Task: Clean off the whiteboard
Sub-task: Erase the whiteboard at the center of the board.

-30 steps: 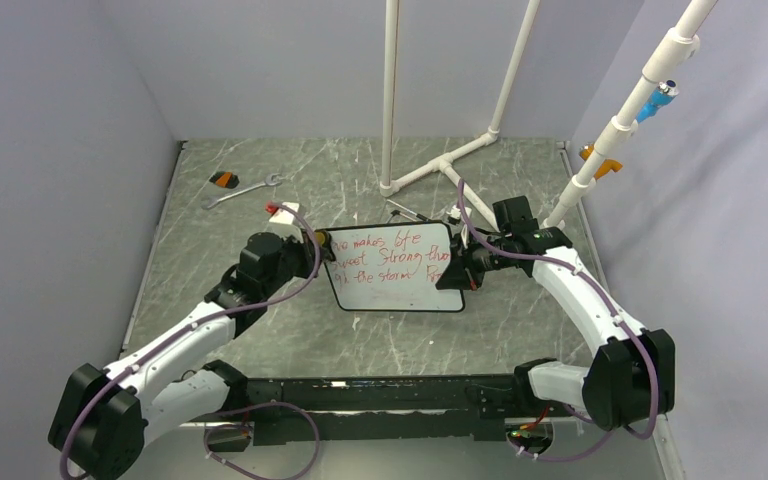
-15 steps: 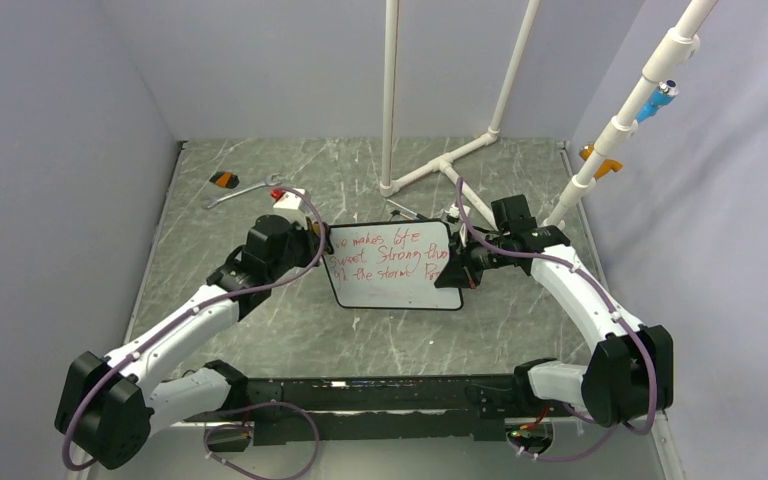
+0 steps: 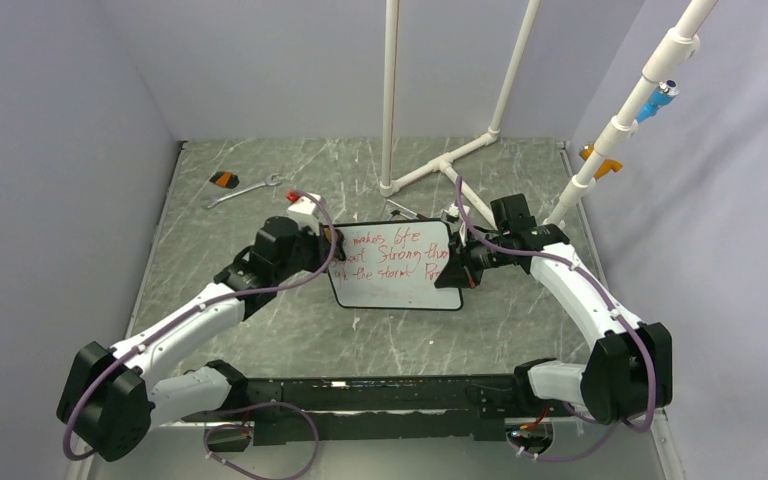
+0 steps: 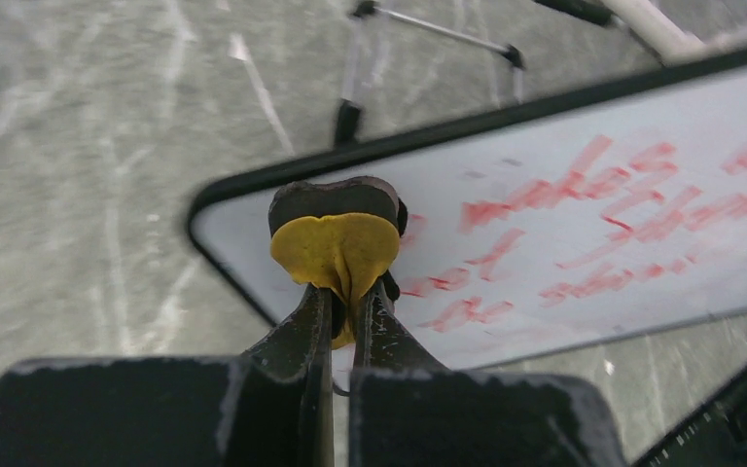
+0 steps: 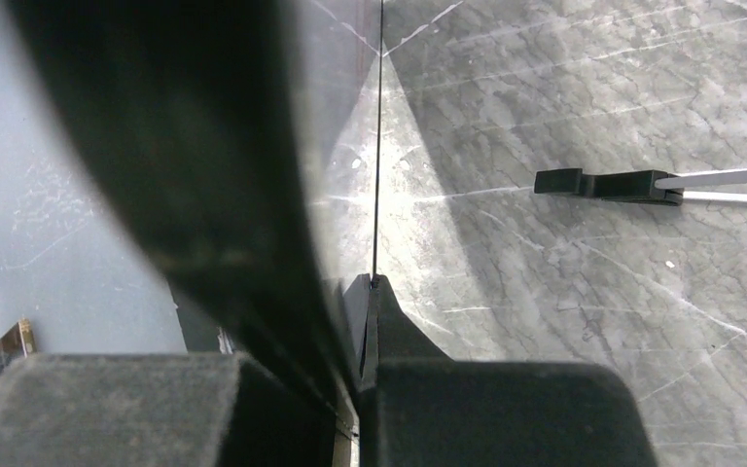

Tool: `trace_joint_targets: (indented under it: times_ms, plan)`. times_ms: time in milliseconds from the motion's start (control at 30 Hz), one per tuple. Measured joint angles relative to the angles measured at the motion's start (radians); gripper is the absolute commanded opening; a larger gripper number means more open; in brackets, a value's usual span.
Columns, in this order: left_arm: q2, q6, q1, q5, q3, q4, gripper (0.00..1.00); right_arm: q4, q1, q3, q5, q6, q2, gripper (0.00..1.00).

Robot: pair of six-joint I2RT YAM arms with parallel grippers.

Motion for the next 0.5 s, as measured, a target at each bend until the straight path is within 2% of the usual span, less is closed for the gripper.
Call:
trace_joint_targets:
  times_ms: [133,233,500]
  plan:
    - [0.014,-0.013,-0.1,-0.008,-0.002,0.009,0.0,-0.01,0.0,0.011,0.0,-0.032,0.01,0.0]
    - [0.006,-0.04,-0.108,-0.047,-0.009,0.009,0.0,-0.013,0.0,0.017,-0.001,-0.046,0.018,0.0]
    - [-0.033,-0.078,0.028,-0.059,-0.037,0.0,0.0,-0.009,0.0,0.018,-0.007,-0.051,0.023,0.0]
